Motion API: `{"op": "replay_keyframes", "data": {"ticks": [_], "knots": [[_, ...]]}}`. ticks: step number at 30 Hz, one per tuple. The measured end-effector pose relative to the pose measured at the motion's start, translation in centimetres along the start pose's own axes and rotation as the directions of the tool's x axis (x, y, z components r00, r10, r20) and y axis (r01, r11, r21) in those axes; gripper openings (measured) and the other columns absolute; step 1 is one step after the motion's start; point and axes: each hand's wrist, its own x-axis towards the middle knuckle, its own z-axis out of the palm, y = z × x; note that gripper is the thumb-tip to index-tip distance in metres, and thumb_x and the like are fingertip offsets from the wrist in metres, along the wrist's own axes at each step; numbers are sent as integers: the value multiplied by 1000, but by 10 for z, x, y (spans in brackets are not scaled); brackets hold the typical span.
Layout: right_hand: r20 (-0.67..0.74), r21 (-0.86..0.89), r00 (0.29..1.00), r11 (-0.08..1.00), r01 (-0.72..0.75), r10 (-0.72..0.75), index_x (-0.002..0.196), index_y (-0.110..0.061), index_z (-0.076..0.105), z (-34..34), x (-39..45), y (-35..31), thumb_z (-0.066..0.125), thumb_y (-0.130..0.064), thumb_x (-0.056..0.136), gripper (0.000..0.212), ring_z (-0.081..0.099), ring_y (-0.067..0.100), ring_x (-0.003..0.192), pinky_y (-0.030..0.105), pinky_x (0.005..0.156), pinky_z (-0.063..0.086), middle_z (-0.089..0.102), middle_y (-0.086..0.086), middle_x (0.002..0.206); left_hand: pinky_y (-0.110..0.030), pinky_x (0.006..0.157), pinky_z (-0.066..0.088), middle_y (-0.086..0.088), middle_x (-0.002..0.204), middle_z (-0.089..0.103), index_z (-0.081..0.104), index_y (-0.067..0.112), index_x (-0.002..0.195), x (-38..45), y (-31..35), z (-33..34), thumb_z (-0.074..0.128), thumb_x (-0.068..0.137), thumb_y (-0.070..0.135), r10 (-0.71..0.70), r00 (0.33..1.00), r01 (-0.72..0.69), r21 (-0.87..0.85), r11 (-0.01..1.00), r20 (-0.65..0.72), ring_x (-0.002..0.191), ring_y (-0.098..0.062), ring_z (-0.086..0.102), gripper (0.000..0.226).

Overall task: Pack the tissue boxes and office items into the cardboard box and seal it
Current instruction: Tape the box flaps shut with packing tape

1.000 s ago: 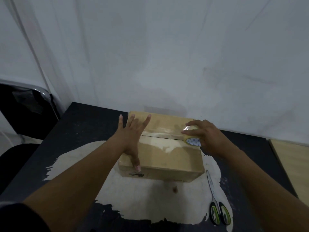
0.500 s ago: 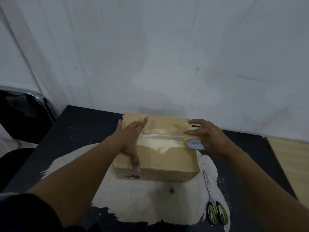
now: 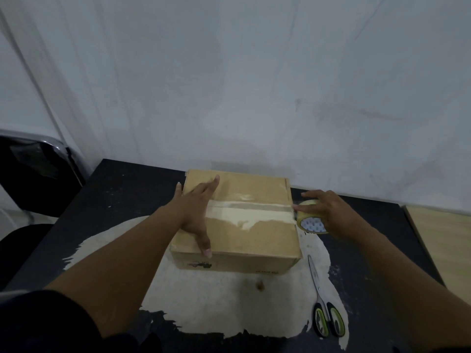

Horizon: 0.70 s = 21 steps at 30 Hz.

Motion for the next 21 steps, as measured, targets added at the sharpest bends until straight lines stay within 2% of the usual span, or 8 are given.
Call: {"op": "replay_keyframes", "data": {"ticks": [5,9,17,19,21], "knots": [[35,-66,999,998,0,3,138,-43,57,4,8,3,91,-4,60,93,52,30,121,43,93,49,51,9,146,-70,117,-15,1,172,-9,-42,37,146,0,-1,2,88,30,77,-1,1000,1,-14,1000,-2,158,-31,-4,179],[57,-65,998,997,29,-25,141,-47,51,14,9,9,89,-2,62,99,56,32,116,43,91,52,50,12,145,-69,118,-15,1,171,-10,-40,35,148,0,0,1,88,32,77,4,1000,-4,-9,1000,-7,158,-30,-3,178],[-28,-18,999,999,32,-33,143,-43,49,31,3,12,92,1,59,104,59,32,102,44,78,59,55,17,140,-66,118,-18,2,171,-11,-40,35,149,-1,-2,3,89,34,75,10,1000,-11,-37,999,-8,158,-29,-6,177],[-11,-4,1000,1000,-3,3,144,-49,43,32,3,10,91,-1,63,106,57,34,110,47,83,58,48,16,146,-65,119,-18,2,171,-12,-41,36,148,0,-3,4,89,34,75,13,1000,-14,-38,999,-11,158,-29,-7,177],[36,-35,997,997,-69,70,144,-57,39,29,2,7,89,-8,68,103,48,34,127,50,98,50,35,11,157,-65,119,-17,1,171,-12,-41,37,147,1,-3,4,89,33,75,15,1000,-15,-41,999,-12,158,-29,-7,177]]}}
